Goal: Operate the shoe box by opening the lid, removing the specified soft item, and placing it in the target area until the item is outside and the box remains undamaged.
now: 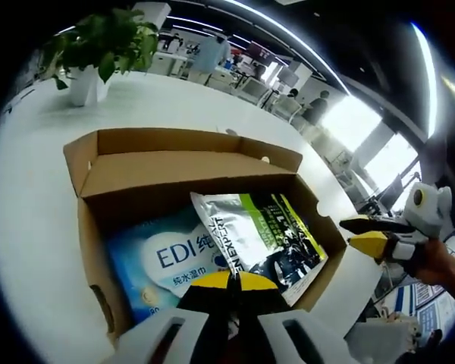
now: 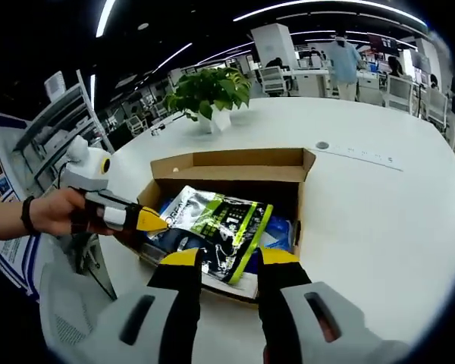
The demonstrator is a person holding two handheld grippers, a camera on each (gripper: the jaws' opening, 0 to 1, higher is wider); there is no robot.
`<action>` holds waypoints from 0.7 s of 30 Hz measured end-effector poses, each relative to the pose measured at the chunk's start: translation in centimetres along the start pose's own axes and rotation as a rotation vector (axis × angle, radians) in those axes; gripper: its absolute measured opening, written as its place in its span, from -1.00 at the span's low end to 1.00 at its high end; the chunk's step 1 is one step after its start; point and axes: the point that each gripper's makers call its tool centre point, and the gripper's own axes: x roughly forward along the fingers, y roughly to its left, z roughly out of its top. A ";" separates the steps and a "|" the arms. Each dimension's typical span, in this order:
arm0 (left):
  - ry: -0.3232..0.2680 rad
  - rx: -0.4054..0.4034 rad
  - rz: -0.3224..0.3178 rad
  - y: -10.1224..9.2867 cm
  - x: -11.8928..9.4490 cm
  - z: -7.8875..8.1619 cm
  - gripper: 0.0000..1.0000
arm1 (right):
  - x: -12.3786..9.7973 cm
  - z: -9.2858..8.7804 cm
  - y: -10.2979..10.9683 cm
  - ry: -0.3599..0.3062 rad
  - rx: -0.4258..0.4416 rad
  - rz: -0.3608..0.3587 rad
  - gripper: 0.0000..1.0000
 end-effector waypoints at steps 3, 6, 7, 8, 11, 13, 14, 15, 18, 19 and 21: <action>-0.004 -0.006 0.001 0.2 -0.2 -0.1 -0.99 | 0.9 0.0 0.0 0.014 0.010 0.012 -0.48; -0.010 -0.013 0.000 0.4 -0.3 -0.1 -0.99 | 1.5 -0.3 -0.3 0.036 0.026 0.010 -0.48; -0.014 -0.017 0.001 0.4 -0.3 0.0 -0.99 | 1.8 -0.5 -0.5 0.045 0.034 0.006 -0.49; -0.016 -0.022 0.000 0.5 -0.3 -0.1 -0.99 | 2.1 -0.7 -0.6 0.054 0.042 0.005 -0.50; -0.016 -0.023 -0.003 0.4 -0.3 -0.2 -0.99 | 2.6 -1.4 -0.9 0.092 0.048 -0.002 -0.50; -0.017 -0.021 -0.005 0.4 -0.3 -0.2 -0.99 | 2.8 -1.7 -0.9 0.107 0.052 -0.004 -0.54; -0.018 -0.020 -0.006 0.4 -0.3 -0.2 -0.99 | 3.0 -1.8 -0.8 0.111 0.056 0.000 -0.54; -0.018 -0.021 -0.007 0.4 -0.3 -0.2 -0.99 | 3.1 -1.8 -0.7 0.113 0.058 0.003 -0.55; -0.020 -0.026 -0.007 0.5 -0.2 -0.2 -0.99 | 3.7 -2.4 -0.6 0.143 0.066 0.007 -0.55; -0.020 -0.027 -0.007 0.5 -0.2 -0.2 -0.99 | 3.8 -2.6 -0.6 0.149 0.067 0.006 -0.55; -0.020 -0.030 -0.008 0.5 -0.2 -0.3 -0.99 | 4.0 -2.8 -0.7 0.158 0.067 -0.001 -0.57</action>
